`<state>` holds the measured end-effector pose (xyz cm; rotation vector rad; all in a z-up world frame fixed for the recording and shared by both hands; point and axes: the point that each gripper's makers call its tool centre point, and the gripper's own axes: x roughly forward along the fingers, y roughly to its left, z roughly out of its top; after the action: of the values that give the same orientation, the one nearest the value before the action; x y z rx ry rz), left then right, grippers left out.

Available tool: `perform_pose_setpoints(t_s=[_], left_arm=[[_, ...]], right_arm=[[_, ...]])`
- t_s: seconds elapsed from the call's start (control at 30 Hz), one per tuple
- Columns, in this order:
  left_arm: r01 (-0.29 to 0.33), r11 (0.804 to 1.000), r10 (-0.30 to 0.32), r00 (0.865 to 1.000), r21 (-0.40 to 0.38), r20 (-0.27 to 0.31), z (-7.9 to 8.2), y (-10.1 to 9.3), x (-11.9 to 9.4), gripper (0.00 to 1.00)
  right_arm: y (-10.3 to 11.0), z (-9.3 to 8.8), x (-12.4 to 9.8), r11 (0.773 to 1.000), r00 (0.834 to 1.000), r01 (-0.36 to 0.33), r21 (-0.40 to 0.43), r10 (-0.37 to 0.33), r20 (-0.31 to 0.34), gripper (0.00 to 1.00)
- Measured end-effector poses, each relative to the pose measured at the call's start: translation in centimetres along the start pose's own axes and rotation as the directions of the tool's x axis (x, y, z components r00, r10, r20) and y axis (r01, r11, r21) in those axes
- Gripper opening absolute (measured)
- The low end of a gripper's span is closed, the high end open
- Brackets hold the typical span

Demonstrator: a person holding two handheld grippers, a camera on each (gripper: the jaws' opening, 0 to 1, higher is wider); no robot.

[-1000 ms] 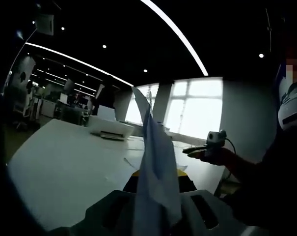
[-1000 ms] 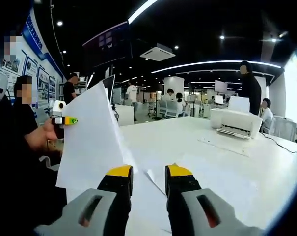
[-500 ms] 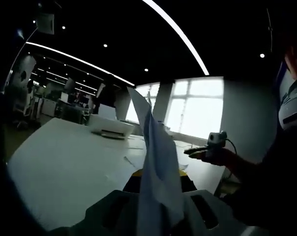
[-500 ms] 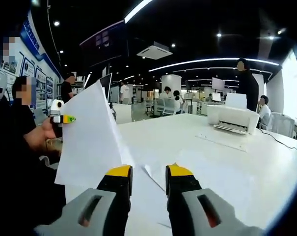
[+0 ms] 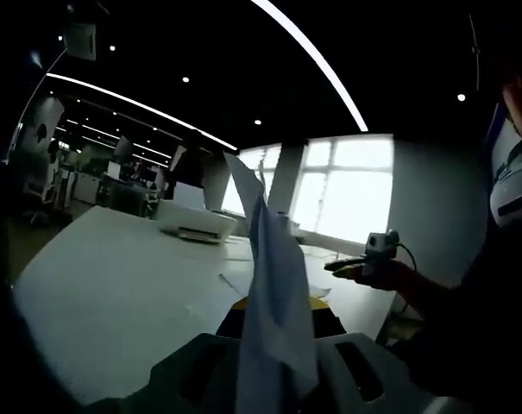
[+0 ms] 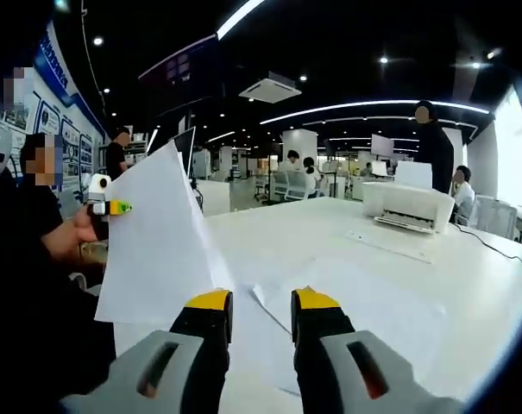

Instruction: Organize the stack of printing papers by aligning and flattening the scattered papers on the table

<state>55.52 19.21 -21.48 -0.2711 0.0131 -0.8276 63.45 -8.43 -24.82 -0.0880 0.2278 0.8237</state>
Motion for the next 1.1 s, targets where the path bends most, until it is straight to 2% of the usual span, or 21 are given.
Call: perform_pose_setpoints(t_s=[0.37, 0.9, 1.1], left_arm=[[-0.002, 1.000, 0.002, 1.000, 0.003, 0.001, 0.1, -0.2, -0.1, 0.06], [0.001, 1.000, -0.001, 1.000, 0.008, -0.002, 0.3, -0.1, -0.1, 0.06], [0.001, 1.000, -0.001, 1.000, 0.009, -0.004, 0.3, -0.1, 0.0, 0.06]], right_arm=[[-1.4, -0.3, -0.8, 1.000, 1.000, 0.014, 0.003, -0.013, -0.004, 0.23], [-2.0, -0.4, -1.5, 1.000, 1.000, 0.029, 0.008, -0.029, -0.004, 0.24], [-3.0, -0.7, -1.6, 0.999, 0.999, 0.034, 0.011, -0.034, -0.004, 0.24]])
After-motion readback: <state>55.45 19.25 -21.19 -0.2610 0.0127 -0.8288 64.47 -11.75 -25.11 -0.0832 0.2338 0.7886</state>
